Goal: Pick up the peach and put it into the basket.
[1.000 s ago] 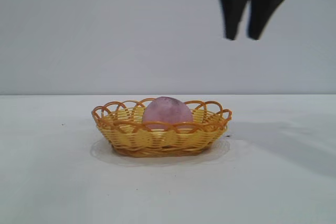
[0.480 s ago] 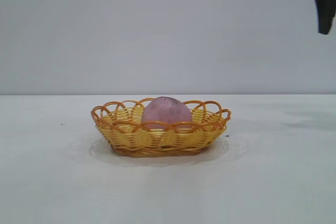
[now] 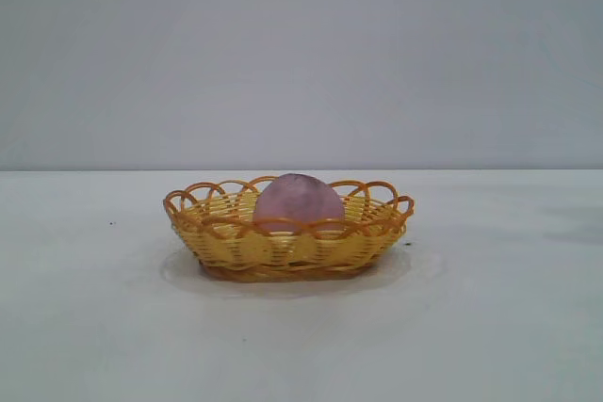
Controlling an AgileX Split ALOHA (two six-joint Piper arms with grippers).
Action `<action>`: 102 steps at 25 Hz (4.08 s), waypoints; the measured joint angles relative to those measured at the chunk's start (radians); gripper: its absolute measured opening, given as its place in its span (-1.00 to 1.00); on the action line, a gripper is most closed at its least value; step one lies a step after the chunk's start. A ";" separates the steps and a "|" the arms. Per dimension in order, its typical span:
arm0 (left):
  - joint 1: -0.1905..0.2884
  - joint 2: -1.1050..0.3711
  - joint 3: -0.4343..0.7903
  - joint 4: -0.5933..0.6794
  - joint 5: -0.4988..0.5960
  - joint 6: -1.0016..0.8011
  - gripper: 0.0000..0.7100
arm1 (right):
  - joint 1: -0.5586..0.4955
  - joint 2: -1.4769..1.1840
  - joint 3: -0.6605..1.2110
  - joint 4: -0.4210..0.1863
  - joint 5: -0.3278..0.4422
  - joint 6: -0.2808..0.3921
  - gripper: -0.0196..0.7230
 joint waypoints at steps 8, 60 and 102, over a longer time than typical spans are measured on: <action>0.000 0.000 0.000 0.000 0.000 0.000 0.59 | 0.000 -0.331 0.306 -0.027 -0.022 0.013 -0.13; 0.000 0.000 0.000 0.000 0.000 0.000 0.59 | 0.000 -1.667 1.032 0.056 -0.087 -0.016 -0.13; -0.013 0.000 0.000 0.000 0.000 -0.002 0.59 | 0.051 -1.667 1.032 0.057 -0.089 -0.016 -0.13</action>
